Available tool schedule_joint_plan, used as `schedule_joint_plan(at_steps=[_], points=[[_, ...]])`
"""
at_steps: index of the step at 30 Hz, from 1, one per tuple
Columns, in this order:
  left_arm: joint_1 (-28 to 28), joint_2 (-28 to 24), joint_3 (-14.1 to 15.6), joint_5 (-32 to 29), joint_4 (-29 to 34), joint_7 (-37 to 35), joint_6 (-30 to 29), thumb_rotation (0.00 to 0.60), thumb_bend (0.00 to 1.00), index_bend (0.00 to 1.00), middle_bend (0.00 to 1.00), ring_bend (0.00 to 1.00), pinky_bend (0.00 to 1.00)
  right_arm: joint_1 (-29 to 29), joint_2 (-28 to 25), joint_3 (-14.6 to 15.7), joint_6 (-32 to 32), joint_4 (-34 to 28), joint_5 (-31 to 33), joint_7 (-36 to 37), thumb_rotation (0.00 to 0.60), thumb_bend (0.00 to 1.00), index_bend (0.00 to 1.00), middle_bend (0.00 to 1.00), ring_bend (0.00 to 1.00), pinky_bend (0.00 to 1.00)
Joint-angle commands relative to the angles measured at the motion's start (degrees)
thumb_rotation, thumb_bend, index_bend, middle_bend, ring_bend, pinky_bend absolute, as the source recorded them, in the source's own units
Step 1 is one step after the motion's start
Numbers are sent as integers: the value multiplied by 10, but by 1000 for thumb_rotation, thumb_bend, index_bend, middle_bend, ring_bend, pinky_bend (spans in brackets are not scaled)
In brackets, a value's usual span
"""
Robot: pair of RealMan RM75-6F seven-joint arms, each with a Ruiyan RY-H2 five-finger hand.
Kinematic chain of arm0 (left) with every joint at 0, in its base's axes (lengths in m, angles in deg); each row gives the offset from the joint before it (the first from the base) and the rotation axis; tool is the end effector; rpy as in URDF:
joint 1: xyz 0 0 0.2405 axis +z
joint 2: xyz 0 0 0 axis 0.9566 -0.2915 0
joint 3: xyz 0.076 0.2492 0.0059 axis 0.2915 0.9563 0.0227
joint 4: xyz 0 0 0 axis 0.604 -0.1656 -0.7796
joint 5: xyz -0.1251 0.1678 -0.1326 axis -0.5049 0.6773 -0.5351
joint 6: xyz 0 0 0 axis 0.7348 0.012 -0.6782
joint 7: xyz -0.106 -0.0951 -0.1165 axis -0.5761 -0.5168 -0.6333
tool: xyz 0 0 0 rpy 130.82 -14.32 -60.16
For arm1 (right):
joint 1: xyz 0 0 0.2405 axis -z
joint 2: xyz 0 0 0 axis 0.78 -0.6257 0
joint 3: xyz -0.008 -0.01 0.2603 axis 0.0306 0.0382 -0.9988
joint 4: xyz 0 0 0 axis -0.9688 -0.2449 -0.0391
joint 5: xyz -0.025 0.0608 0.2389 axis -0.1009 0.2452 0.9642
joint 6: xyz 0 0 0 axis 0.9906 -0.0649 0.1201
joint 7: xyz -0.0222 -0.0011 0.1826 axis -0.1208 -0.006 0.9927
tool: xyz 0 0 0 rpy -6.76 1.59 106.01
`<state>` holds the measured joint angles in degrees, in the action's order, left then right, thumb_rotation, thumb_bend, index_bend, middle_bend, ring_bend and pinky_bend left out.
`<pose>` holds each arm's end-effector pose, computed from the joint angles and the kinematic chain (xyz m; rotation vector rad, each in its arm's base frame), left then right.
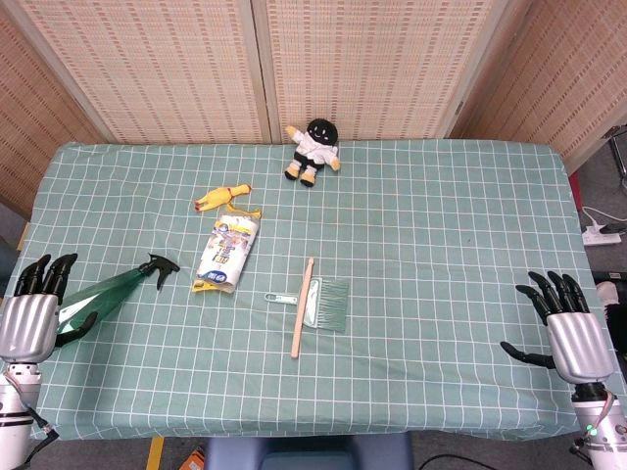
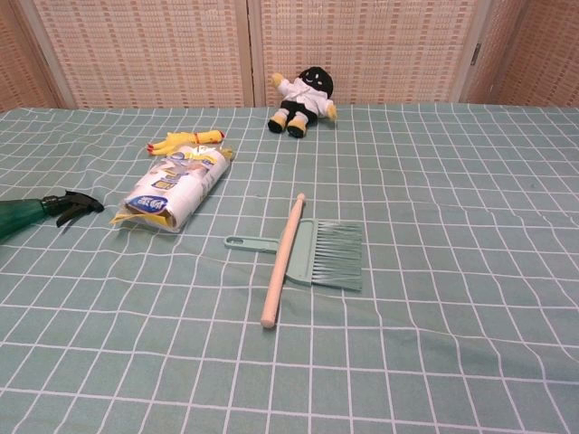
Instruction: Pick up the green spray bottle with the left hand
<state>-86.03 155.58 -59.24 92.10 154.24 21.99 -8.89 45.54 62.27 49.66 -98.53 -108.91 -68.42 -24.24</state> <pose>-0.2981 0.2891 0.1252 -1.3664 -0.7569 -0.8781 -0.3235 -0.2312 0.1181 1.4356 -0.8446 0.8708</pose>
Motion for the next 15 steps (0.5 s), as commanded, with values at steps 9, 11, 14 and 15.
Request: schedule_joint_plan(at_steps=[9,11,14,15], points=[[-56,25,-75,-186,124,147,44,600,246,168,191,162,188,-1,0,0,3,-3,2,-7,600,0,230,94,29,41],[-78,38,-96,-238,137,192,45,600,250,168,203,169,192,-2,-1,0,5,-4,3,-1,600,0,230,94,29,41],[-121,70,-124,-326,131,273,37,600,268,168,214,176,196,-2,-3,1,5,-1,1,2,600,0,230,94,29,41],[-139,84,-135,-358,123,299,34,600,270,167,214,176,196,-2,-3,1,5,0,1,4,600,0,230,94,29,41]])
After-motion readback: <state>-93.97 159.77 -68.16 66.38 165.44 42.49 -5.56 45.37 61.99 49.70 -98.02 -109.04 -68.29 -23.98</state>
